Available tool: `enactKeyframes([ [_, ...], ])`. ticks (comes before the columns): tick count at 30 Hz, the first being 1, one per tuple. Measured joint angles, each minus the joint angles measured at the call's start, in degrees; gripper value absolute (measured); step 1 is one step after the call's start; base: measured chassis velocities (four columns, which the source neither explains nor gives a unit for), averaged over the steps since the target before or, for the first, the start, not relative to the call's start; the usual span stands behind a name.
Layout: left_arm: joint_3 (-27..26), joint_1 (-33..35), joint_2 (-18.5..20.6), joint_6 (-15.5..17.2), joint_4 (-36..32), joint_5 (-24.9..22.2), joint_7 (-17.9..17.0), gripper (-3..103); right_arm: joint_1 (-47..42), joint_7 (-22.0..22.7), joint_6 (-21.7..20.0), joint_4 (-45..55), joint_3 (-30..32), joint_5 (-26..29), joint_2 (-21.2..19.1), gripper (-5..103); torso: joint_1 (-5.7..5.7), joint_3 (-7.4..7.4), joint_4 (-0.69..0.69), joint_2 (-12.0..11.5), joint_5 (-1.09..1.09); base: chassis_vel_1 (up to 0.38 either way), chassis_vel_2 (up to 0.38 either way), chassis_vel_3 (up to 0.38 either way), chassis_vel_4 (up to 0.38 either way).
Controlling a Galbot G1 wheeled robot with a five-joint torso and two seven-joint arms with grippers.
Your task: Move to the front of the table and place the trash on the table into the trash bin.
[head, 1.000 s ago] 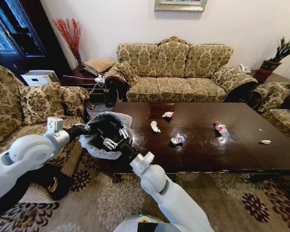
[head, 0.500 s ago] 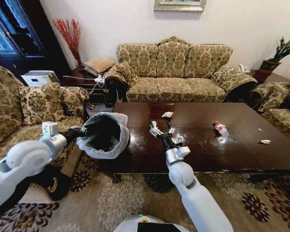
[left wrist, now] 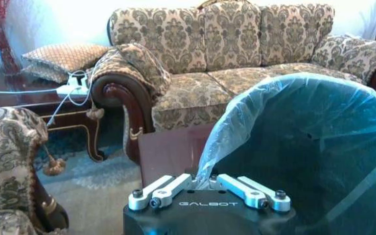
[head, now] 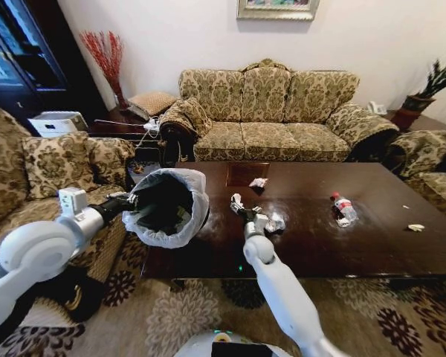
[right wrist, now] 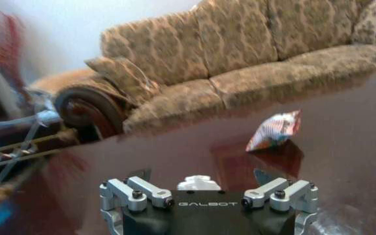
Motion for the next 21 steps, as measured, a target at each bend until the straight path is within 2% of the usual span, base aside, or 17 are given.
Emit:
enactKeyframes([
  [8, 0.9, -0.2, 0.2, -0.1, 0.4, 0.0, 0.1, 2, 4.9, -0.3, -0.8, -10.3, -0.2, 1.9, 2.4, 103, -0.15, -0.07, 0.02, 0.0, -0.01, -0.009, 0.004, 0.002, -0.007],
  [9, 1.3, -0.3, 0.2, -0.2, 0.6, 0.0, 0.1, 2, 5.4, -0.7, -0.6, -11.6, -0.3, 2.2, 2.6, 96, -0.15, -0.07, 0.03, 0.0, -0.01, 0.0, 0.0, 0.0, 0.0],
  [12, 2.1, -0.7, 0.4, -0.4, 1.0, 0.1, 0.1, 2, 6.1, -1.0, -0.5, -13.4, -0.3, 2.9, 2.9, 96, -0.13, -0.06, 0.03, 0.0, -0.01, 0.0, 0.0, 0.0, 0.0],
  [13, 2.4, -0.8, 0.4, -0.5, 1.1, 0.1, 0.1, 2, 6.2, -1.3, -0.4, -13.9, -0.2, 3.1, 3.0, 87, -0.11, -0.05, 0.02, 0.0, -0.01, 0.0, 0.0, 0.0, 0.0],
  [14, 2.7, -0.9, 0.4, -0.6, 1.3, 0.1, 0.1, 2, 6.4, -1.5, -0.4, -14.4, -0.3, 3.4, 2.9, 87, -0.09, -0.04, 0.01, 0.0, -0.01, 0.0, 0.0, 0.0, 0.0],
  [15, 3.0, -1.1, 0.4, -0.7, 1.4, 0.2, 0.1, 2, 6.4, -1.8, -0.4, -14.7, -0.3, 3.8, 2.8, 75, -0.07, -0.03, 0.01, 0.0, -0.01, 0.0, 0.0, 0.0, 0.0],
  [18, 3.5, -1.3, 0.4, -0.9, 1.6, 0.3, 0.2, 2, 6.5, -2.2, -0.4, -15.1, -0.4, 4.5, 2.7, 75, -0.06, -0.03, 0.0, 0.0, -0.01, 0.0, 0.0, 0.0, 0.0],
  [19, 3.6, -1.4, 0.4, -0.9, 1.7, 0.3, 0.3, 2, 6.5, -2.4, -0.3, -15.1, -0.4, 4.6, 2.7, 65, -0.06, -0.03, 0.0, 0.0, -0.01, 0.0, 0.0, 0.0, 0.0],
  [20, 3.6, -1.4, 0.4, -0.9, 1.7, 0.3, 0.4, 2, 6.4, -2.5, -0.3, -15.1, -0.4, 4.6, 2.6, 65, -0.07, -0.03, 0.0, 0.0, -0.01, 0.0, 0.0, 0.0, 0.0],
  [21, 3.6, -1.4, 0.4, -1.0, 1.7, 0.3, 0.5, 2, 6.2, -2.6, -0.3, -15.1, -0.4, 4.7, 2.7, 53, -0.08, -0.03, 0.0, 0.0, 0.0, 0.0, 0.0, 0.0, 0.0],
])
